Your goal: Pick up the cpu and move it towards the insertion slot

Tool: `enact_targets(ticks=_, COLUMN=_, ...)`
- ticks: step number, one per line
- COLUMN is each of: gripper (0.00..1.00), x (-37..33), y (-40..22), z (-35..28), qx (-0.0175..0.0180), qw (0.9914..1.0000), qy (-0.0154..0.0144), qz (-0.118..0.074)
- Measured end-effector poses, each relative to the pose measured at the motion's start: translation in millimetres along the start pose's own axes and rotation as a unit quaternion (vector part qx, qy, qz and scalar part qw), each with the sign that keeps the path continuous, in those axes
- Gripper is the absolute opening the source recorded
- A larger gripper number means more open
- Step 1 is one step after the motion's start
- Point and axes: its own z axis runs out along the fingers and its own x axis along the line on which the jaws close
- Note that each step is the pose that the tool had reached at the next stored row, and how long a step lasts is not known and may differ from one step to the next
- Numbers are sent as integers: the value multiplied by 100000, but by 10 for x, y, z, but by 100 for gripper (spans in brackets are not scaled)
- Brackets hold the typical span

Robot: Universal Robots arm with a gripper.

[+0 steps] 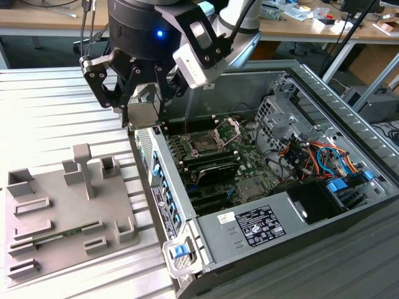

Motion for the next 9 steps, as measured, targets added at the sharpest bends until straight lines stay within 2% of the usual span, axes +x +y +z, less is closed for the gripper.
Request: enact_targets(ticks=9, gripper=55, x=-33, y=-3, z=0, qx=-1, qw=100000, qy=-1, qz=-8)
